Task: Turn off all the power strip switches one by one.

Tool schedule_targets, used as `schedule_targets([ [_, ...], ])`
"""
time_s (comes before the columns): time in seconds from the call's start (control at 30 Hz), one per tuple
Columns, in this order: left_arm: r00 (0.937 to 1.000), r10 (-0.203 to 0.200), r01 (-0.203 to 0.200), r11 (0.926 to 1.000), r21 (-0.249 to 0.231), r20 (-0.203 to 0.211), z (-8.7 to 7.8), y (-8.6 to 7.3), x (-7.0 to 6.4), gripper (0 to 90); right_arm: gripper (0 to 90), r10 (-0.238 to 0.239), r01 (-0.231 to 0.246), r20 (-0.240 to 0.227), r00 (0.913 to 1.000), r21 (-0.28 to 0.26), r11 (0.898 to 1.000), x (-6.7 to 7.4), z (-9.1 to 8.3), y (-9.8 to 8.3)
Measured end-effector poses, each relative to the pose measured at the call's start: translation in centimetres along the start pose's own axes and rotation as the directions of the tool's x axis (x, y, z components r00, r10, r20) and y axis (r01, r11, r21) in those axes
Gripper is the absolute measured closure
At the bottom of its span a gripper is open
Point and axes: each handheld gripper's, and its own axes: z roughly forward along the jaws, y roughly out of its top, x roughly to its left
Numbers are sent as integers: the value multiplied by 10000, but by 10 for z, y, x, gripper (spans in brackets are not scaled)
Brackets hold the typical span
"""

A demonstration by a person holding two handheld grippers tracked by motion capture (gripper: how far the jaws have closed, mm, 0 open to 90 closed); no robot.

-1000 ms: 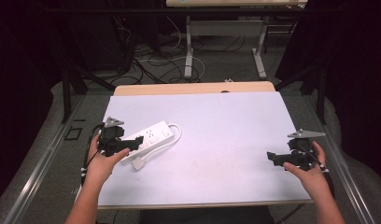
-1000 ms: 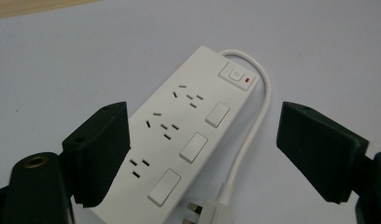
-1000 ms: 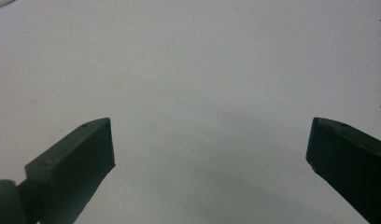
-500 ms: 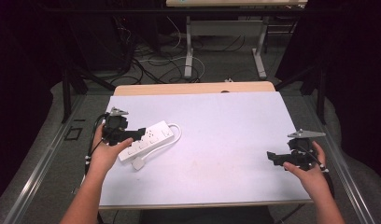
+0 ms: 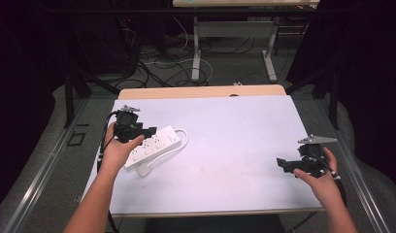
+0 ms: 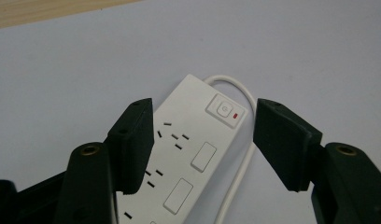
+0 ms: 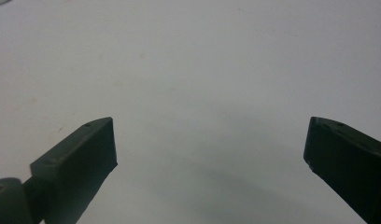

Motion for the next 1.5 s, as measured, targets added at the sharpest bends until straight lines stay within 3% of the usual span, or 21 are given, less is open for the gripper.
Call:
schedule_targets([
  [0.4,9997,-128,126,9999,59,213,14,7,-6,505,20,-18,18,13,10000,-25,10000,1,0,0],
  [0.73,9977,-312,272,9975,657,605,32,15,-12,602,20,-2,2,-31,10000,34,10000,3,3,0],
  [1.5,9965,-743,676,9858,1539,386,68,21,-23,814,21,-31,34,-121,9999,183,9998,4,6,-1],
])
